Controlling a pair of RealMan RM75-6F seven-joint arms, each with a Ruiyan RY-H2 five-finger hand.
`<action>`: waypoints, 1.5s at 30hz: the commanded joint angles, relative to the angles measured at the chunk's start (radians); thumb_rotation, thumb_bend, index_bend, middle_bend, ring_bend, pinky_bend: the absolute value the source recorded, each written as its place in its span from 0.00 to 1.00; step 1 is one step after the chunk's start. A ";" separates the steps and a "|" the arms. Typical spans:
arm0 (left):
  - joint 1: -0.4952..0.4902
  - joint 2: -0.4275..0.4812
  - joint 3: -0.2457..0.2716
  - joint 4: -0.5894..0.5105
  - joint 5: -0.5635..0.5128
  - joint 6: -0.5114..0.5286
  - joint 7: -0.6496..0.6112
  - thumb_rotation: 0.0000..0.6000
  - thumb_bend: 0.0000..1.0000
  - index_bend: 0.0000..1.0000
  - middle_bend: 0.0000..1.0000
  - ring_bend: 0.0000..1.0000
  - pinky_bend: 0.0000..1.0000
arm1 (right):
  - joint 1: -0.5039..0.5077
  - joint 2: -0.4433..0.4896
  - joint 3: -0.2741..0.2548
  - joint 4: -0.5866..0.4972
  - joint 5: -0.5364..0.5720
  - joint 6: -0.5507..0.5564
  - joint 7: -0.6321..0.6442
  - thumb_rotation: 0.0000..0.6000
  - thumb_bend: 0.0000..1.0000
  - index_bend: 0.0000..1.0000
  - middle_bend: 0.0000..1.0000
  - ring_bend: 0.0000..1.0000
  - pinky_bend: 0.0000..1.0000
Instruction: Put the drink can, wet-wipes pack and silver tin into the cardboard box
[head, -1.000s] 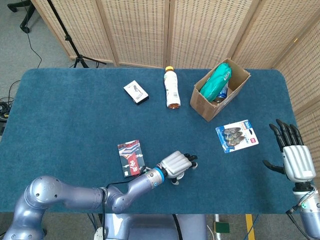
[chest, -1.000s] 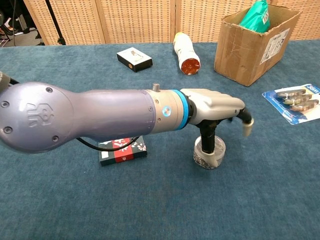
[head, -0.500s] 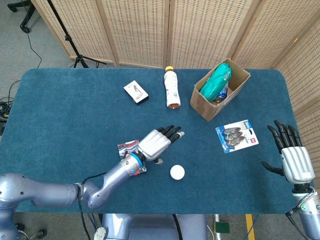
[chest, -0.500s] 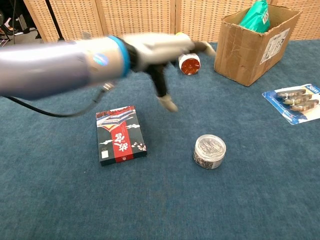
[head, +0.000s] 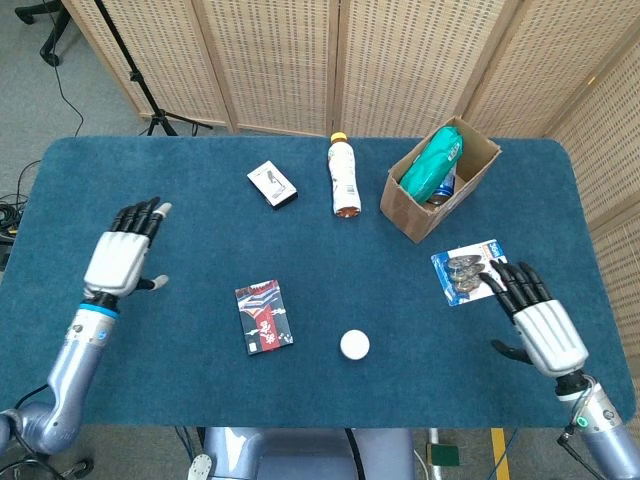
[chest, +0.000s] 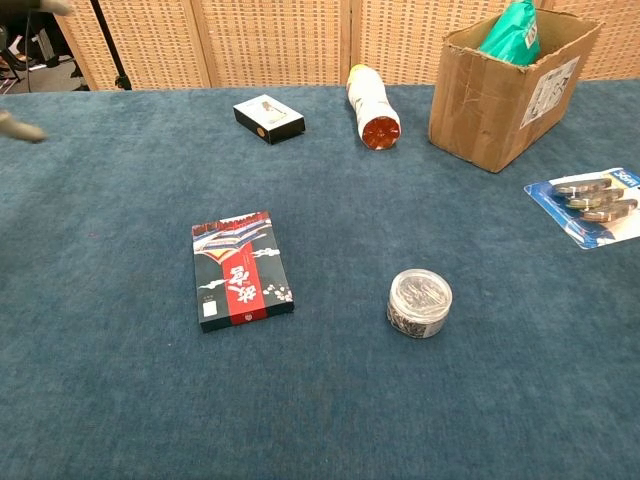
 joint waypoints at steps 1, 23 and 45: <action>0.128 0.053 0.028 0.003 -0.001 0.130 -0.059 1.00 0.00 0.00 0.00 0.00 0.09 | 0.081 0.006 -0.043 -0.029 -0.106 -0.088 -0.055 1.00 0.00 0.00 0.00 0.00 0.00; 0.303 0.171 -0.014 -0.032 0.090 0.083 -0.283 1.00 0.00 0.00 0.00 0.00 0.09 | 0.325 -0.212 0.009 -0.158 0.062 -0.593 -0.456 1.00 0.00 0.00 0.00 0.00 0.03; 0.334 0.177 -0.077 -0.016 0.097 0.019 -0.303 1.00 0.00 0.00 0.00 0.00 0.09 | 0.402 -0.374 0.028 -0.044 0.208 -0.638 -0.531 1.00 0.15 0.22 0.21 0.14 0.30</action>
